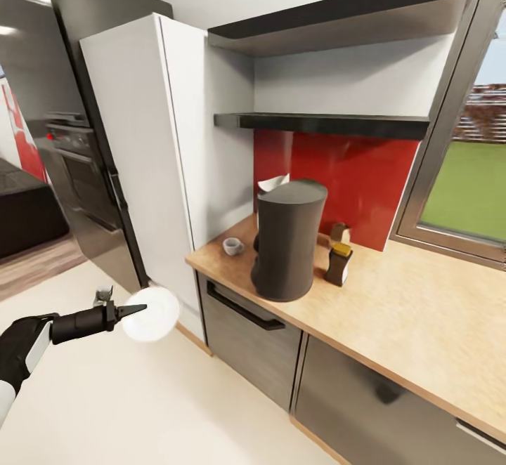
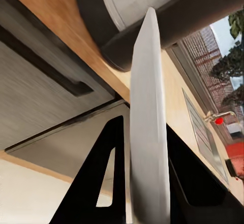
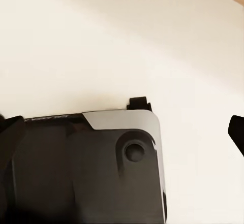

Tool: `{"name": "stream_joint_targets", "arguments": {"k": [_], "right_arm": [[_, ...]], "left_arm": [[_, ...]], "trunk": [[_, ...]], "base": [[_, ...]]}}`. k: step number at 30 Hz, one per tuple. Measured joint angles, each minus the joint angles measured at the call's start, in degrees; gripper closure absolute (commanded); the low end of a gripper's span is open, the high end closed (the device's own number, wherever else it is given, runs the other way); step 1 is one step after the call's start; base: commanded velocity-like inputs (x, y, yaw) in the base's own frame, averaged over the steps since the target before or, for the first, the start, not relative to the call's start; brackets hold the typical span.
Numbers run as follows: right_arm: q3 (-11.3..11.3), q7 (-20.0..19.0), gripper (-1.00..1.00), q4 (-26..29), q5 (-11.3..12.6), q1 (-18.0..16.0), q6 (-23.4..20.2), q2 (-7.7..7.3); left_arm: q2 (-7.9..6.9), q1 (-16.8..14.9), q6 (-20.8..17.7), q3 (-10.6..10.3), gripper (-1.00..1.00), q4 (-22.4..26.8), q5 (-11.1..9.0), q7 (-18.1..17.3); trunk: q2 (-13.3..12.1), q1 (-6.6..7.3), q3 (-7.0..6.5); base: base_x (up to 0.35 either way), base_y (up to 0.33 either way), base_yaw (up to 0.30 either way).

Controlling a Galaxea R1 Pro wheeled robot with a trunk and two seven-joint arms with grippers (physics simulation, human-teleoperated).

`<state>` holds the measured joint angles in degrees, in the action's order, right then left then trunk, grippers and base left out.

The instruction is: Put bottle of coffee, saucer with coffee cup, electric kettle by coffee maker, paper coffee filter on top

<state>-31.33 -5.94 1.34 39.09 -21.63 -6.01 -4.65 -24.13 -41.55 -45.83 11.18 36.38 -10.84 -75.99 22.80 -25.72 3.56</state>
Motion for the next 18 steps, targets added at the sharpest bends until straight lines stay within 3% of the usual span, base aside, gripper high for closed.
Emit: {"name": "stream_joint_targets", "arguments": {"k": [14,18], "right_arm": [[0.00,-0.04,-1.00,0.02,0.02,0.57,0.02,0.10],[-0.01,0.03,-1.00,-0.04,0.01,1.03,0.03,0.18]], "left_arm": [[0.08,0.00,-0.13,0.06,1.00,-0.01,-0.16,2.77],[0.06,0.02,-0.13,0.05,1.00,-0.04,-0.19,2.80]], "trunk": [[0.00,0.00,0.00],[-0.01,-0.02,0.00]], "base": [[0.276,0.224,-0.272],[0.087,0.059,-0.103]]}}
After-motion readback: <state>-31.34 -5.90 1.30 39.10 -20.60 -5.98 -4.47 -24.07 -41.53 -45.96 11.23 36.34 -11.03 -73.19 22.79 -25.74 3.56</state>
